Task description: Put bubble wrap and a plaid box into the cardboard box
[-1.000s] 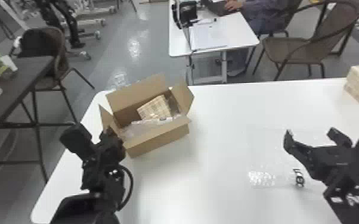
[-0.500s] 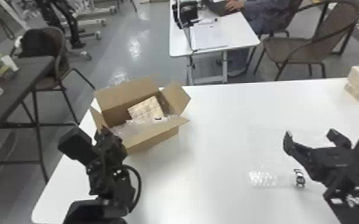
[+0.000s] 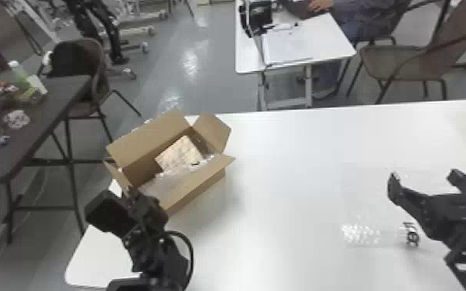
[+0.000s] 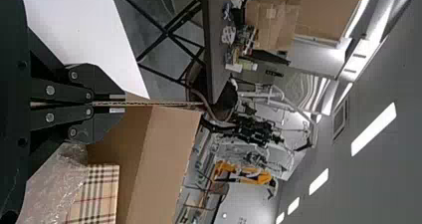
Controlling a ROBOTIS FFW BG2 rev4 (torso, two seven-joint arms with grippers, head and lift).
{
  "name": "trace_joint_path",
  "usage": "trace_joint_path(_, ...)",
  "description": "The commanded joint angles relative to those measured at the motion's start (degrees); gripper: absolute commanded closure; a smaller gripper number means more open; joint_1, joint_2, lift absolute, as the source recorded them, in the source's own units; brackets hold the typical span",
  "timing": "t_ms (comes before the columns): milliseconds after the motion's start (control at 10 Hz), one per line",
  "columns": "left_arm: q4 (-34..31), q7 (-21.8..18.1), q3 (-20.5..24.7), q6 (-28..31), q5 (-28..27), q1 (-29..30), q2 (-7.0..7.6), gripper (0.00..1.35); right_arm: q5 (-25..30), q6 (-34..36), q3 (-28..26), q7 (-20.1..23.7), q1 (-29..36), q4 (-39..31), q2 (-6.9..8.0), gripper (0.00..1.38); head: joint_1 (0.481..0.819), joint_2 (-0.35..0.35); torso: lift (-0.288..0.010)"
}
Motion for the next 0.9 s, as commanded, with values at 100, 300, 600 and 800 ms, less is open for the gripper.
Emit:
trace_joint_path(100,2.6,3.3,-1.2,-5.6,0.4,0.9,-0.14,1.19,0.0,0.4,0.0,0.3,0.0,0.0,-0.08,0.14,0.695,0.277,-0.110)
trace_joint_path(300,2.7,3.2,-1.1,-6.5,0.0,1.3,-0.14,0.70,0.1,1.0,0.4,1.0,-0.1,0.1,0.01,0.14,0.695,0.286,-0.110)
trace_joint_path(600,2.8,2.8,-2.0,-7.6,-0.6,1.3,1.06,0.02,0.1,0.9,0.4,1.1,-0.2,0.4,-0.08,0.14,0.695,0.286,-0.110)
trace_joint_path(800,2.9,2.7,-1.0,-9.2,-3.9,1.7,0.71,0.00,0.0,0.9,0.4,1.1,-0.2,0.4,0.01,0.14,0.695,0.289,-0.110)
